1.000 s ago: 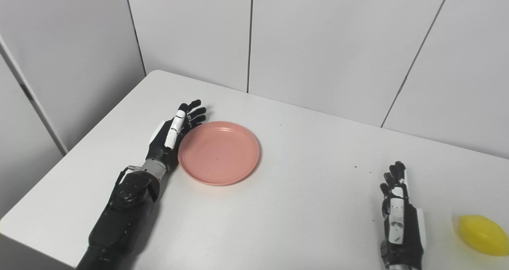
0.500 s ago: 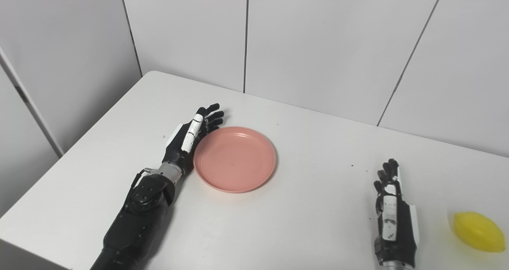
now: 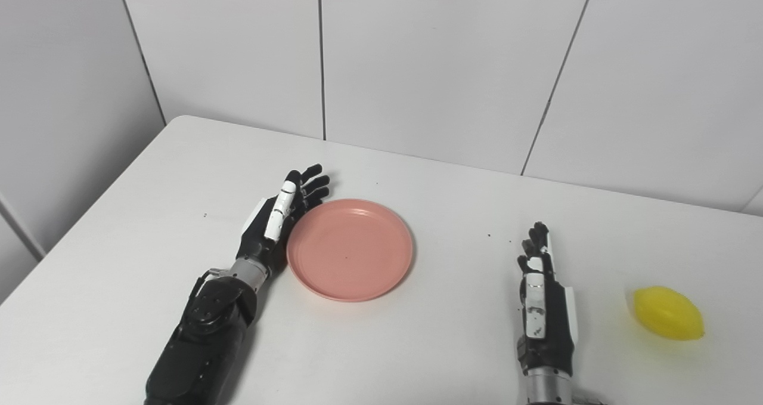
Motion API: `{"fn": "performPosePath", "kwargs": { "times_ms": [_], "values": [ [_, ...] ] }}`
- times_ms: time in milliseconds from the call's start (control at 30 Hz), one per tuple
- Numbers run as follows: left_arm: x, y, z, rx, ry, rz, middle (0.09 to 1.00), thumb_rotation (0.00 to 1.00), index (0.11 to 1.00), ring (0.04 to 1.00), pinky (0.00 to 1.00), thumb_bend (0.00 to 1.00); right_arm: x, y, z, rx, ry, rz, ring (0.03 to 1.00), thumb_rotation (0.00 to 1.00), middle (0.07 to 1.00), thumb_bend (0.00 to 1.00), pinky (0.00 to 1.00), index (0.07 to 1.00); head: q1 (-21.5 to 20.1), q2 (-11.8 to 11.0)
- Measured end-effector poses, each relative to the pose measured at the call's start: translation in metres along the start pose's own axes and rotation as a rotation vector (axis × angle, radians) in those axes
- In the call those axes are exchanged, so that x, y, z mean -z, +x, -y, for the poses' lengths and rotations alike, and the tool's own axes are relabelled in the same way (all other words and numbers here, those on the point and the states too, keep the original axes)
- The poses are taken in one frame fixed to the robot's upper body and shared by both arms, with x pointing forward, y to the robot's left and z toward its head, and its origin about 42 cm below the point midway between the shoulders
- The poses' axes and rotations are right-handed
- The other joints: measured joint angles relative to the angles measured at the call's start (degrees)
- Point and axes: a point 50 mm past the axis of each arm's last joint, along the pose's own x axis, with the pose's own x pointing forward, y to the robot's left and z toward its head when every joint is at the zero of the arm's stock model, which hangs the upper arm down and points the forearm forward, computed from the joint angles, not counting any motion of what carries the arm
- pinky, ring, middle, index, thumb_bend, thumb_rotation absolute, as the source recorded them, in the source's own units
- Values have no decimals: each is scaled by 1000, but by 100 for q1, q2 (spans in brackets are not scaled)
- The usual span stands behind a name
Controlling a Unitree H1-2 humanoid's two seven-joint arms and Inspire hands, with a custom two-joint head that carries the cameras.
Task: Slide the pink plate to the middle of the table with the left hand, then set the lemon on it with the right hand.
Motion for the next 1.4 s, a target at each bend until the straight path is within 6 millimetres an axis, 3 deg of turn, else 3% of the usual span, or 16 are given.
{"fn": "performPosePath", "kwargs": {
  "times_ms": [400,667,1033,1233,1400],
  "values": [
    [3,-1,25,-8,-62,7,910,1000,906,912,924,559,1,-1,-18,-34,-29,-7,1000,1000,1000,710,1000,993,-791,70],
    [5,-6,32,7,-67,10,904,1000,896,911,929,565,2,-1,-25,-46,-24,-25,1000,1000,1000,713,1000,998,-984,114],
    [10,-13,56,26,-120,14,903,1000,899,916,927,574,2,-1,-31,-59,-31,-27,1000,1000,1000,719,1000,1000,-1116,141],
    [13,-15,61,23,-124,35,881,1000,865,885,872,559,2,-1,-31,-63,-40,-30,1000,1000,1000,731,1000,1000,-1265,114],
    [15,-16,70,41,-116,37,902,1000,891,906,900,566,3,-1,-33,-68,-48,-29,1000,1000,1000,744,1000,1000,-1362,114]
  ]
}}
